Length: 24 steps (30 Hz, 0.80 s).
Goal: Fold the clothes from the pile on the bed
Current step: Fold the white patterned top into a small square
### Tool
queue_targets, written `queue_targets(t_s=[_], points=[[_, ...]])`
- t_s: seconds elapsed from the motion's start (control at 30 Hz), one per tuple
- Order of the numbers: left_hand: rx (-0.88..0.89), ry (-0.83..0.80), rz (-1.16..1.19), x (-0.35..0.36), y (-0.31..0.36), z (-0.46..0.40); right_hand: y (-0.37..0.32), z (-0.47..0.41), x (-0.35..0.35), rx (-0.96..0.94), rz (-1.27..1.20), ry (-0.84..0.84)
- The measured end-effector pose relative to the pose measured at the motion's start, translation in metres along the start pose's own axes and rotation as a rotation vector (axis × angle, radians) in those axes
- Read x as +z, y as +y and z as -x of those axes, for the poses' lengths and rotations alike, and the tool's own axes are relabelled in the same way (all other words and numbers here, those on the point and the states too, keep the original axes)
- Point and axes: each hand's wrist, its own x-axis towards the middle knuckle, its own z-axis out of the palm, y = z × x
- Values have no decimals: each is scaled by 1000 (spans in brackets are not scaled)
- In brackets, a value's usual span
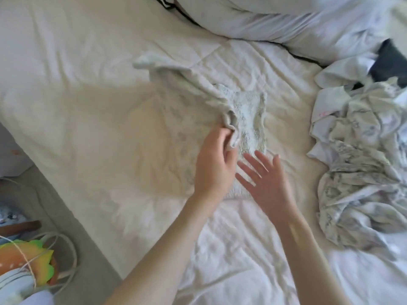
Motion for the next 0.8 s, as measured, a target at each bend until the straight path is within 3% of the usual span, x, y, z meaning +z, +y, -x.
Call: queue_targets(t_s=[0.1, 0.17, 0.37, 0.6, 0.8], points=[[210, -501, -298, 48, -15, 19, -16, -12, -34, -45, 101, 125], [186, -664, -454, 53, -37, 35, -14, -19, -48, 26, 254, 156], [176, -587, -833, 0, -81, 55, -4, -40, -58, 31, 593, 301], [229, -524, -772, -35, -108, 71, 1, -32, -62, -79, 568, 444], [284, -565, -842, -28, -118, 75, 16, -39, -72, -76, 787, 522]])
